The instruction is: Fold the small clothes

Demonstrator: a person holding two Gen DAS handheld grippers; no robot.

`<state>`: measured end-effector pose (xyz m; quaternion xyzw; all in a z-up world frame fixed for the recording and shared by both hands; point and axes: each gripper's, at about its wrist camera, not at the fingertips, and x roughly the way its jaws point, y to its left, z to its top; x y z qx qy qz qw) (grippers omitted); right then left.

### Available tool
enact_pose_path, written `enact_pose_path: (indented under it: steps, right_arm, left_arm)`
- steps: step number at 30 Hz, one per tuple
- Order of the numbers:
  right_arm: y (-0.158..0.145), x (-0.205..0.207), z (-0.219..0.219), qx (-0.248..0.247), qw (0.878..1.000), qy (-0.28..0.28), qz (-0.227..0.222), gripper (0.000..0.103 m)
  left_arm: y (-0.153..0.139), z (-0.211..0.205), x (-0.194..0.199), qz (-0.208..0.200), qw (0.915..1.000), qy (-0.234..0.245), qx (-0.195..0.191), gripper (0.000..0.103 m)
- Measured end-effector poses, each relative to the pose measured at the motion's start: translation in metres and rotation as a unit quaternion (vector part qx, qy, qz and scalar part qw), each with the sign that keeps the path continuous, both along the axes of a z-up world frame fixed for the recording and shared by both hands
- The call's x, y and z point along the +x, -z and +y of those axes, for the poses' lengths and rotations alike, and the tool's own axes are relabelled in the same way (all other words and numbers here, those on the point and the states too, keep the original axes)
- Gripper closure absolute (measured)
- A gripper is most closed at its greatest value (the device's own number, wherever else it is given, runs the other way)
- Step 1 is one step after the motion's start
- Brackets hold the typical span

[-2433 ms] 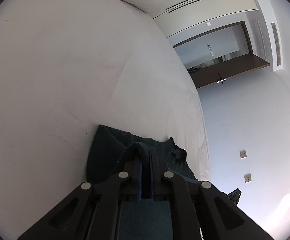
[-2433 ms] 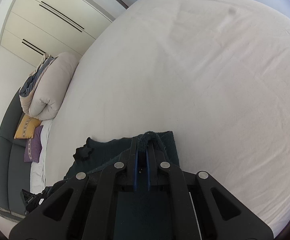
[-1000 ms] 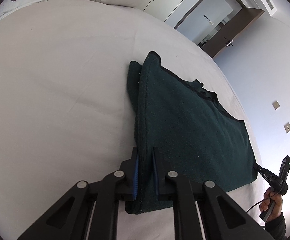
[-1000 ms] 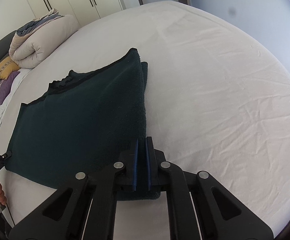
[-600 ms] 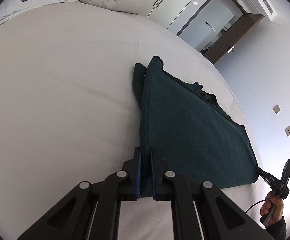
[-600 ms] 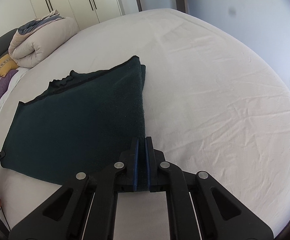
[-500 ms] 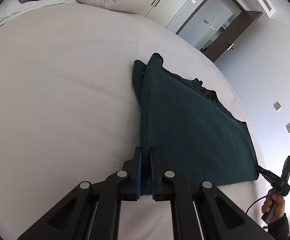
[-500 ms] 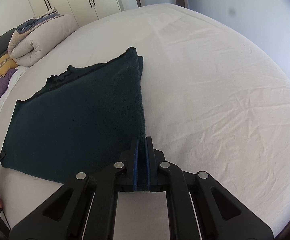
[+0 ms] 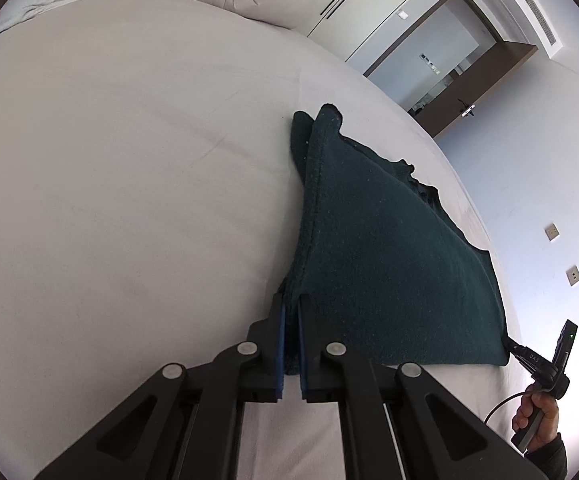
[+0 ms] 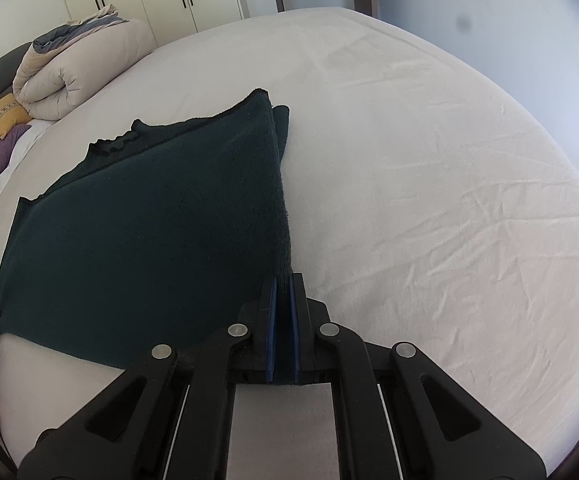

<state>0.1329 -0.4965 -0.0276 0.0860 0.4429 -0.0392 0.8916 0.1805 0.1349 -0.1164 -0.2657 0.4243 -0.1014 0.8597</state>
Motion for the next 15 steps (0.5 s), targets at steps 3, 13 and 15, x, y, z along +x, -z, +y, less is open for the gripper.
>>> enact_pose_path:
  steps: [3, 13, 15]
  right_arm:
    - [-0.001, -0.004, -0.002, -0.001, 1.000, 0.006, -0.001, 0.098]
    - [0.007, -0.026, -0.010, 0.023, 0.999, 0.035, 0.006, 0.098]
    - [0.010, -0.029, -0.013, 0.035, 0.999, 0.038, 0.007, 0.098]
  left_arm:
    - [-0.002, -0.004, 0.003, 0.001, 1.0000, 0.005, 0.003, 0.098]
    - [0.002, -0.006, 0.007, 0.003, 0.9999, 0.007, 0.008, 0.097]
    - [0.004, -0.006, 0.009, 0.005, 0.9999, 0.008, 0.006, 0.097]
